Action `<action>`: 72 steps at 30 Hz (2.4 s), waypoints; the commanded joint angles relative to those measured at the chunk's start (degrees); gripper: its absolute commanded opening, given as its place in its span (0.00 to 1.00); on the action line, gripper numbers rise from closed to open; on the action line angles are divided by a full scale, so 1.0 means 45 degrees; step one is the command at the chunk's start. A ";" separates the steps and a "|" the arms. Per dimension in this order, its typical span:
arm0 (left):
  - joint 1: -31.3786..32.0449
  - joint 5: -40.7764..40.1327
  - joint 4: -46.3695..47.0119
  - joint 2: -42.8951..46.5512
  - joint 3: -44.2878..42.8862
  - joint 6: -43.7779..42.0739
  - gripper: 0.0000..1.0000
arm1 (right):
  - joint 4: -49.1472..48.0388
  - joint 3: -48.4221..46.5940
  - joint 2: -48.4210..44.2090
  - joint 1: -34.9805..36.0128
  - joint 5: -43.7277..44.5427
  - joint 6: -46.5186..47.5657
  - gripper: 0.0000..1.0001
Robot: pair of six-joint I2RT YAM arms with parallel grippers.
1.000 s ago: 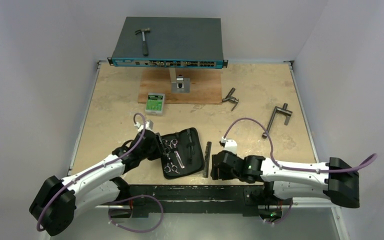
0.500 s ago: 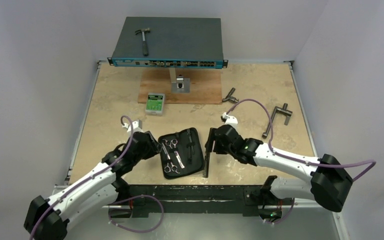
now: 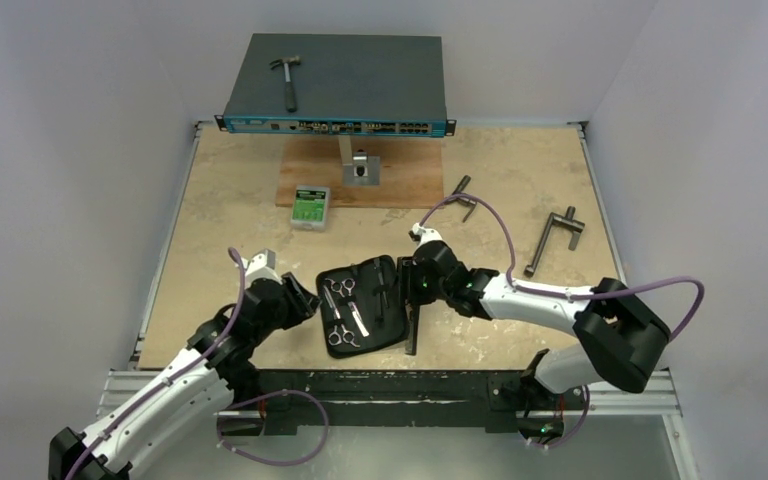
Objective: Sort the hair-cutting tools
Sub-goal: Move the hairdressing tool bag to the center of the board, then pick up the comb at the center of the board.
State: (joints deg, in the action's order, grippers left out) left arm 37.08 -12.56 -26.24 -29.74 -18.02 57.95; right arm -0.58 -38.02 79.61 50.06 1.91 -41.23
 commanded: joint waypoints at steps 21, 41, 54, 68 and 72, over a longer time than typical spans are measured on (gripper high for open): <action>-0.0066 -0.0031 -0.1615 0.1301 0.0455 0.0159 0.44 | -0.4557 -0.0399 0.2942 0.0201 -0.2214 -0.0602 0.13; -0.0075 -0.0377 -0.1265 0.0845 -0.0088 0.0085 0.44 | 0.2277 -0.0731 -0.0010 0.0087 0.2820 0.0736 0.55; 0.0940 0.1369 -0.0566 -0.0238 -0.0946 -0.1029 0.41 | 0.1613 -0.0343 0.1789 0.0049 0.2852 0.0782 0.45; 0.1391 0.1461 0.0238 -0.1365 -0.1138 -0.0711 0.41 | 0.1424 0.2313 0.1151 0.3786 0.2635 -0.2943 0.20; 0.1589 0.1397 0.0426 -0.1604 -0.1186 -0.0633 0.41 | 0.1967 0.2551 0.0377 0.4461 0.2905 -0.3815 0.14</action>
State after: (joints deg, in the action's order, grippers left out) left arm 43.31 -6.37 -27.31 -36.12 -21.10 54.48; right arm -4.08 -30.46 81.76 67.77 15.46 -52.23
